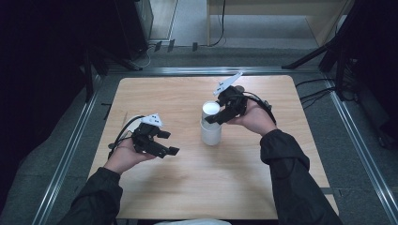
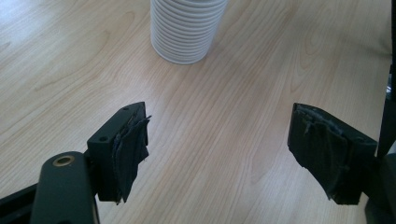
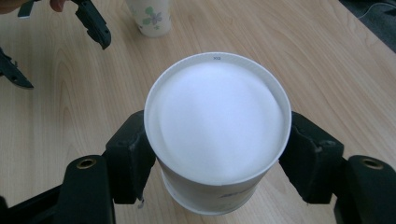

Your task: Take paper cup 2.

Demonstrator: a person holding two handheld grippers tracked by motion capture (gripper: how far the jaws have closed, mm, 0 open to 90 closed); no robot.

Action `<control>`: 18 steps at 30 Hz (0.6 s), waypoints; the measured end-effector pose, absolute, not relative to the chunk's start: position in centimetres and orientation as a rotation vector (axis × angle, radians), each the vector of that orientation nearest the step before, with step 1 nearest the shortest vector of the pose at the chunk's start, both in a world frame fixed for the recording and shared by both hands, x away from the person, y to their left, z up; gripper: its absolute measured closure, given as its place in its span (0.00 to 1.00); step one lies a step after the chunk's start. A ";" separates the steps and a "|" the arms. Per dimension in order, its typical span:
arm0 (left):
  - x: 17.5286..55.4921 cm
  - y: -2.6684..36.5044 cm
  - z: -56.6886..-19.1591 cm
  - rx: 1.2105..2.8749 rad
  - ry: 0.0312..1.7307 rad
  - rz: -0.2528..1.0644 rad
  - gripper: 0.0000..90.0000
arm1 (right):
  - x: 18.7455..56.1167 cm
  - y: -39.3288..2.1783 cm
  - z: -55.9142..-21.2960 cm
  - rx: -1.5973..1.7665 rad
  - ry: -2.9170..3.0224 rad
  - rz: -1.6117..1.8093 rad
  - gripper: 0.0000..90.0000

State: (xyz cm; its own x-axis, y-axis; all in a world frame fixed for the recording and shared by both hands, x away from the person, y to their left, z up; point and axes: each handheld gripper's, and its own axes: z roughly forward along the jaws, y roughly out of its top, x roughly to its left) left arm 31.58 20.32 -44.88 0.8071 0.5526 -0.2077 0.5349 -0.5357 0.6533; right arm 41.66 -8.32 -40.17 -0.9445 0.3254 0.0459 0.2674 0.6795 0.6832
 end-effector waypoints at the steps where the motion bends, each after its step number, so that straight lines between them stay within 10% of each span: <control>1: 31.6 20.3 -44.9 2.254 0.794 0.033 0.23 | 41.7 -8.3 -40.0 0.493 2.808 1.124 0.35; 18: 31.6 20.3 -44.8 2.247 0.790 0.022 0.22 | 41.8 -8.7 -37.4 0.510 2.807 1.153 0.37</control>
State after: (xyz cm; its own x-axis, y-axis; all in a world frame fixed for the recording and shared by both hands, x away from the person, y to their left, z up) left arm 31.58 20.34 -44.84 0.8102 0.5459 -0.2135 0.5332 -0.5351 0.6552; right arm 41.76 -8.68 -37.37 -0.9430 0.3261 0.0656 0.2781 0.6647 0.6934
